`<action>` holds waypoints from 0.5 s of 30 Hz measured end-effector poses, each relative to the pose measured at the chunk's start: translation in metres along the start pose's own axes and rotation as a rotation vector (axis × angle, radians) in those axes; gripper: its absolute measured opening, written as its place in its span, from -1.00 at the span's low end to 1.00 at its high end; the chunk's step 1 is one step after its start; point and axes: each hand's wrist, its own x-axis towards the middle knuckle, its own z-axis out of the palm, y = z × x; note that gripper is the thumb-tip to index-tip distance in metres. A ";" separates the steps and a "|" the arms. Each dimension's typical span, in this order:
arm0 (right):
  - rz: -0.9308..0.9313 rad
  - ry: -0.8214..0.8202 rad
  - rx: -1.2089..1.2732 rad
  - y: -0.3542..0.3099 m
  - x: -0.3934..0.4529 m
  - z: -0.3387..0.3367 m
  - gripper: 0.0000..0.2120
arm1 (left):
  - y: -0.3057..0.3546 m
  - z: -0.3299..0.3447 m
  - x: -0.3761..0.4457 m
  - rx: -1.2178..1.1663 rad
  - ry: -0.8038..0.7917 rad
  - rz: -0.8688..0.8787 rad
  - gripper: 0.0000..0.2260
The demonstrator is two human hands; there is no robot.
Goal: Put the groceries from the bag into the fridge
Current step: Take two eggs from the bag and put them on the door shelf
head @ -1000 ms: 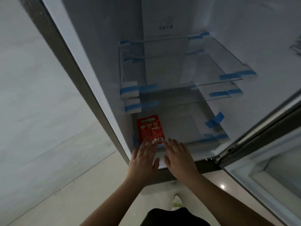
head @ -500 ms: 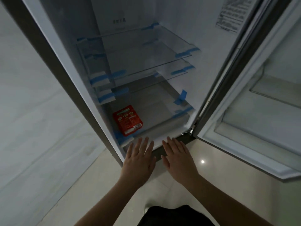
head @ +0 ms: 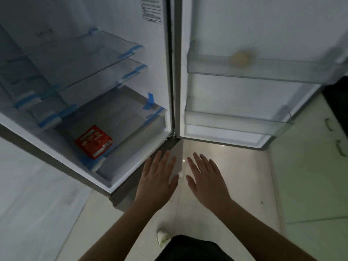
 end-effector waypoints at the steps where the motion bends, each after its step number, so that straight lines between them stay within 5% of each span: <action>1: 0.029 0.001 0.001 0.010 -0.013 -0.003 -0.47 | 0.014 -0.001 -0.001 -0.010 -0.009 0.018 -0.43; 15: 0.486 0.066 -0.006 0.085 -0.148 -0.042 -0.43 | 0.151 -0.004 0.004 -0.022 -0.042 0.407 -0.43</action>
